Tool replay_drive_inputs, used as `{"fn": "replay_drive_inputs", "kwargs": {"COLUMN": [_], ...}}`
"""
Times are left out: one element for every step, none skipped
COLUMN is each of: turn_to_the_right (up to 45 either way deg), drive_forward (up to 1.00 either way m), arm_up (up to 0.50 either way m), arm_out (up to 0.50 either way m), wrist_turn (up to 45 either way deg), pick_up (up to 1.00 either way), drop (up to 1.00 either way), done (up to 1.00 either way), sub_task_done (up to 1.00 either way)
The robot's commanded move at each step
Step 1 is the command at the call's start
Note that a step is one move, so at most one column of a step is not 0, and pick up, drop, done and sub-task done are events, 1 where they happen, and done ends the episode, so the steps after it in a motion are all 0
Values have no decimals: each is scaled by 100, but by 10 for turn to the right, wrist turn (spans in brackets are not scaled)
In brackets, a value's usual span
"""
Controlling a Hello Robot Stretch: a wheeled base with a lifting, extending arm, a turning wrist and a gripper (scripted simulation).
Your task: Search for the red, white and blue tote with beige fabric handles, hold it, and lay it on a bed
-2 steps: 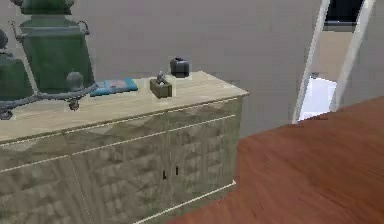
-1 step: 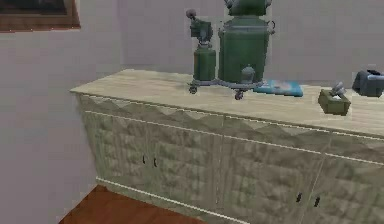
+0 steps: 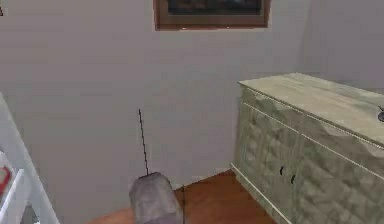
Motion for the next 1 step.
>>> {"fn": "replay_drive_inputs", "kwargs": {"turn_to_the_right": [-450], "drive_forward": [0], "arm_up": [0], "arm_out": [0], "wrist_turn": [0], "pick_up": [0], "drop": [0], "done": [0], "sub_task_done": [0]}}
